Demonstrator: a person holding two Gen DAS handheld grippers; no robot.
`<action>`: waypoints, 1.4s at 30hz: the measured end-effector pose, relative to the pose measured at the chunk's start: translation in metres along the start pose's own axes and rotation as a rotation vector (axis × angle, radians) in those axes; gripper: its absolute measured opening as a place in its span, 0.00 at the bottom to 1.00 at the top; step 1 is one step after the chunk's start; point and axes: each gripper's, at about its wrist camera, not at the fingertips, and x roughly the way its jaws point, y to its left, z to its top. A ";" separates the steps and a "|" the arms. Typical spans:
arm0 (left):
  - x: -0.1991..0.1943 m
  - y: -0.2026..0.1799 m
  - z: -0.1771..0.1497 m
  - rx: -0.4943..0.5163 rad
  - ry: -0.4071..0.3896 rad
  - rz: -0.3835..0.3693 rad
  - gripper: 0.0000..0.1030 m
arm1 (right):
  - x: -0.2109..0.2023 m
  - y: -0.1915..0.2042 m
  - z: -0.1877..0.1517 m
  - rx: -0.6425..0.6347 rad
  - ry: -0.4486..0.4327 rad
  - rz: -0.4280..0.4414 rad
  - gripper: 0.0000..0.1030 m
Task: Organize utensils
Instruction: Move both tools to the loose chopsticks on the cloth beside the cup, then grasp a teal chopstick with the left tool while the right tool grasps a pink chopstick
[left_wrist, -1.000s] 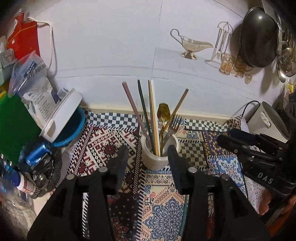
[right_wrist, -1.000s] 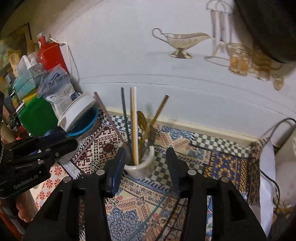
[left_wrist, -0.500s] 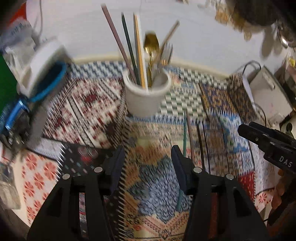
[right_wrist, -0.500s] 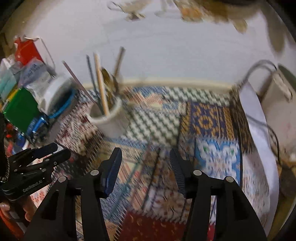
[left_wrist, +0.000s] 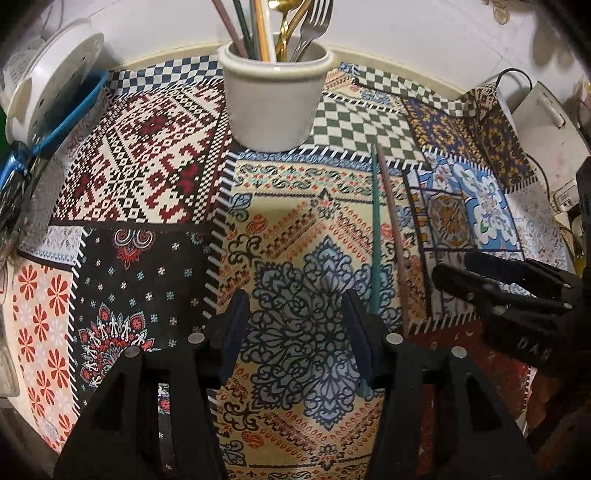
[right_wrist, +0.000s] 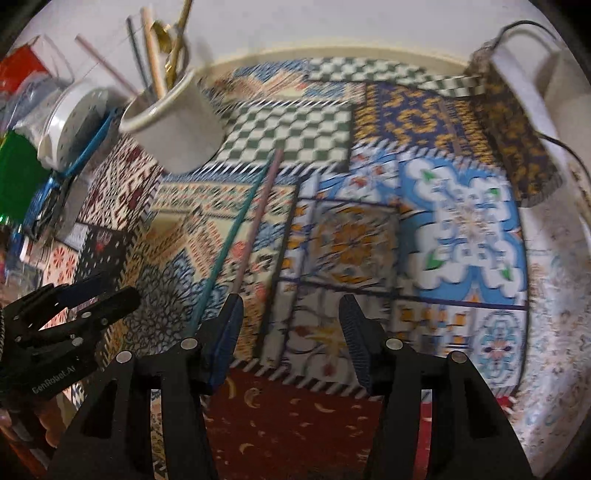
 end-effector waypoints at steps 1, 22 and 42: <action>0.000 0.001 -0.001 -0.001 0.002 0.004 0.49 | 0.004 0.006 -0.001 -0.023 0.005 0.002 0.49; 0.004 -0.009 -0.005 0.005 0.019 -0.033 0.49 | 0.014 -0.032 0.012 -0.042 0.046 -0.034 0.07; 0.012 -0.028 0.010 0.053 0.042 -0.091 0.49 | 0.047 -0.004 0.065 -0.145 0.033 -0.028 0.06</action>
